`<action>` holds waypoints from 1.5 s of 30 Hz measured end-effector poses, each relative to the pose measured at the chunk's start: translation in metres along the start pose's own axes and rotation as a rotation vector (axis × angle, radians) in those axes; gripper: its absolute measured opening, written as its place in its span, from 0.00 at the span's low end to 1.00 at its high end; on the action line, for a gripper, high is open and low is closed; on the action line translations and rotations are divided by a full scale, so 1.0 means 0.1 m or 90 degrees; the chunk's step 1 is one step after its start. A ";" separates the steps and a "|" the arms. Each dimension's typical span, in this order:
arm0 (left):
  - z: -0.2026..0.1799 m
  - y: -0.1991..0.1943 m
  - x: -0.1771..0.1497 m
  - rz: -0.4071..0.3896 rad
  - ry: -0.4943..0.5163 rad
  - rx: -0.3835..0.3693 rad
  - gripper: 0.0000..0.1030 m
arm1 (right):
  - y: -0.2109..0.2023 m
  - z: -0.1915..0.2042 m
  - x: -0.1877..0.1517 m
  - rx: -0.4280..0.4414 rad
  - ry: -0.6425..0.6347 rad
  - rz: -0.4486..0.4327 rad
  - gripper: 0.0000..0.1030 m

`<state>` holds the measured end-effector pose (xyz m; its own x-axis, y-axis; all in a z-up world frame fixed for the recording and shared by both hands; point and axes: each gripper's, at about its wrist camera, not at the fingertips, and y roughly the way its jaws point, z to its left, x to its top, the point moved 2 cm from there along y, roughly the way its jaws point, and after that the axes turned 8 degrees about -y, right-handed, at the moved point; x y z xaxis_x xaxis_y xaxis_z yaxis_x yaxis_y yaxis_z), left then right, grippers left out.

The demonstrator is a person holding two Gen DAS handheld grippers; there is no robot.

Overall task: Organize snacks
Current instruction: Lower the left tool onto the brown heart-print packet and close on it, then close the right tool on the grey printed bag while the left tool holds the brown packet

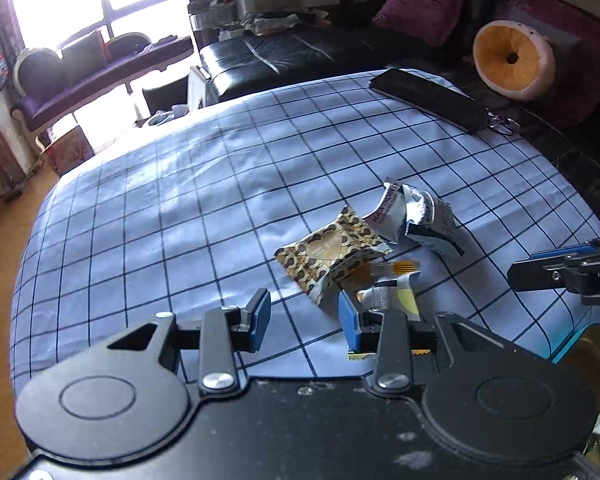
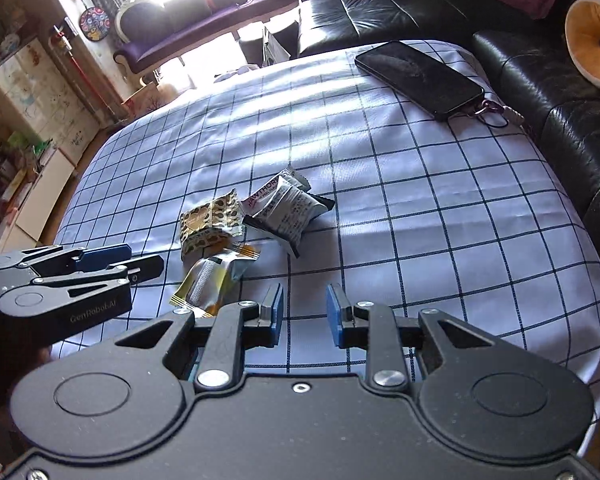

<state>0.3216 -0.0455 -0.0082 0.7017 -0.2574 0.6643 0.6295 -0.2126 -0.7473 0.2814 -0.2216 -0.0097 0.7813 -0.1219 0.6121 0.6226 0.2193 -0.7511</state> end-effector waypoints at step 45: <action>0.39 0.83 0.38 0.014 -0.180 0.097 0.50 | 0.41 0.05 0.33 -0.011 0.065 -0.102 0.45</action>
<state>0.4131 -0.0361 -0.0446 0.7674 0.0161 0.6409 0.6406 -0.0609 -0.7655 0.3330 -0.2118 -0.0191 0.6720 -0.2514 0.6966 0.7393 0.1721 -0.6511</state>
